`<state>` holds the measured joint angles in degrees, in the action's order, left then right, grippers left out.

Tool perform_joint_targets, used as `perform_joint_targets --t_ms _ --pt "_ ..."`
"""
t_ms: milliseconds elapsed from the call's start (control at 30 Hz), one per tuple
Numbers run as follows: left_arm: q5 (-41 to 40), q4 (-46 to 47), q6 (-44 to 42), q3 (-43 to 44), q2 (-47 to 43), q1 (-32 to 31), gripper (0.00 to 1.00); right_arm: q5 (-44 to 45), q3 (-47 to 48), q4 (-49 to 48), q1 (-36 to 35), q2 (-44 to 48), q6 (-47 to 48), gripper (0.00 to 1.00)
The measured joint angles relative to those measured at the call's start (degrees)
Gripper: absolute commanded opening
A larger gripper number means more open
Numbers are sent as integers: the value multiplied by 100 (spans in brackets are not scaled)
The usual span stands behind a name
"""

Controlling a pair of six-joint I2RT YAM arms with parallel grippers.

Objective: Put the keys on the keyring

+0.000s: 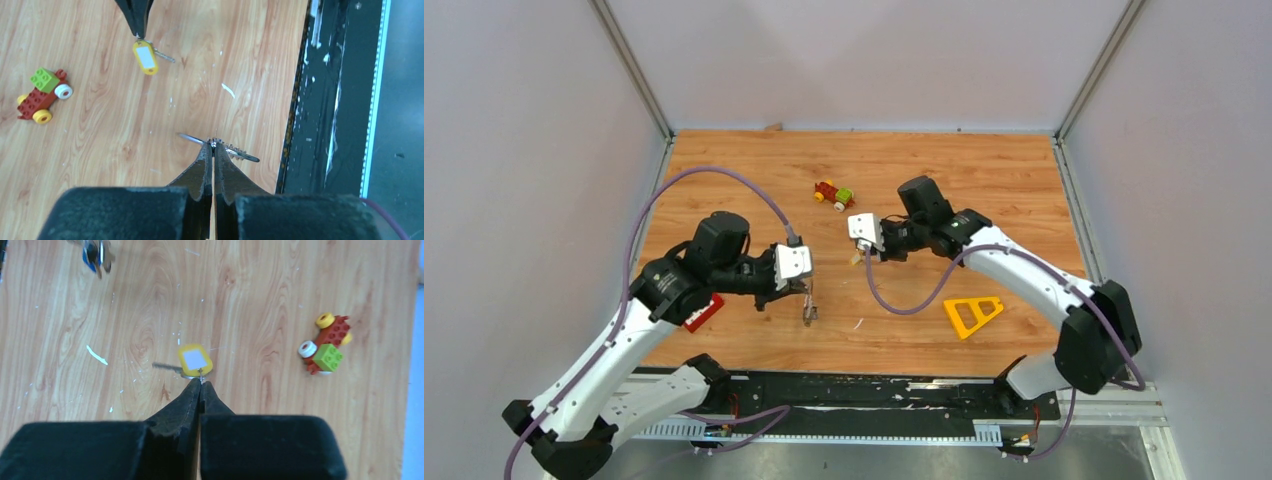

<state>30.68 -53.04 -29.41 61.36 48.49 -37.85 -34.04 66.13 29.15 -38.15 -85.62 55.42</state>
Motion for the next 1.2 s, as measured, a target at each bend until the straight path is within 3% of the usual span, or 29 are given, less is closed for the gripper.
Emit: perform_joint_targets --t_ms 267,600,1200 --pt "529 979 909 149 750 0 0 15 -68 487 -66 1320 166 0" --pt "1740 1749 1082 1010 1377 0 0 356 -74 728 -785 2721 455 0" --pt "1851 2059 1285 1231 1989 -415 0 1838 -566 402 -1897 3235 752 0"
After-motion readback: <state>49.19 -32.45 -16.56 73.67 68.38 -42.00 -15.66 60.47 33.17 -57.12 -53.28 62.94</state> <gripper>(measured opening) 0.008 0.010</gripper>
